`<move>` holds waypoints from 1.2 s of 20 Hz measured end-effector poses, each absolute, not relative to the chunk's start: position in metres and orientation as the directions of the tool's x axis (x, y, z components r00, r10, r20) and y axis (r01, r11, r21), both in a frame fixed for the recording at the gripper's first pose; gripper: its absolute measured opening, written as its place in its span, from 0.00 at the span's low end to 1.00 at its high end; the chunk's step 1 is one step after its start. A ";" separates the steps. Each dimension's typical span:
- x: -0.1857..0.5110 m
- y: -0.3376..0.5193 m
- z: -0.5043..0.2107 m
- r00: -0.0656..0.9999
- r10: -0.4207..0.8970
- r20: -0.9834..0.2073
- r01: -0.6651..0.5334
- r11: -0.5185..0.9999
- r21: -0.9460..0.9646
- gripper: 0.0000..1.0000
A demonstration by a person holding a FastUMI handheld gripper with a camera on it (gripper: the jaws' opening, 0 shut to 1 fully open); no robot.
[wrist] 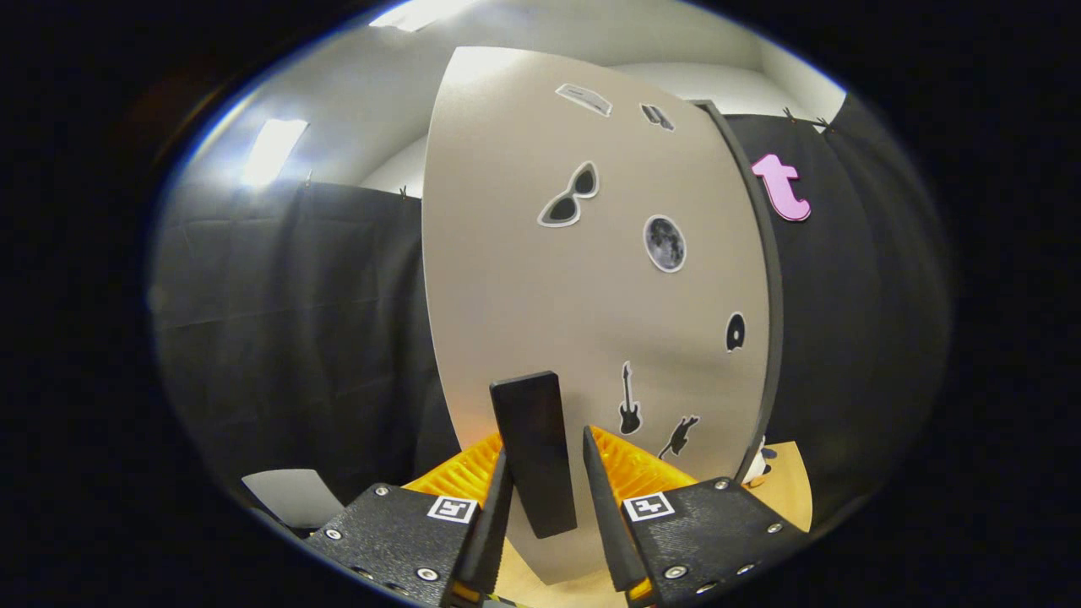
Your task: Open the shoe cabinet door, grab the shoes and put them into the shoe cabinet, then close the shoe cabinet door.
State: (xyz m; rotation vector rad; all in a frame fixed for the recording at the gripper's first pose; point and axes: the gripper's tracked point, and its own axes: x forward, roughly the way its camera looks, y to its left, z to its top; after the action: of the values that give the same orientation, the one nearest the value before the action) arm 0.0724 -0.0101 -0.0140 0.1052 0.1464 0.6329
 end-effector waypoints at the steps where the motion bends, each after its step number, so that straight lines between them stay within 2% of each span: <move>1: 0.077 0.002 -0.017 0.794 0.599 -0.104 -0.584 0.799 0.145 0.49; 11: 0.155 0.089 -0.021 0.855 0.508 -0.105 -0.505 0.861 0.058 0.50; 15: 0.168 0.090 -0.025 0.892 0.443 -0.093 -0.445 0.895 -0.005 0.54; 24: 0.192 0.094 -0.042 0.924 0.370 -0.097 -0.373 0.928 -0.012 0.58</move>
State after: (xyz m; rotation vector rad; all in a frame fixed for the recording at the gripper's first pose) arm 0.1919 0.0938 -0.0415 -0.0307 0.0938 0.3815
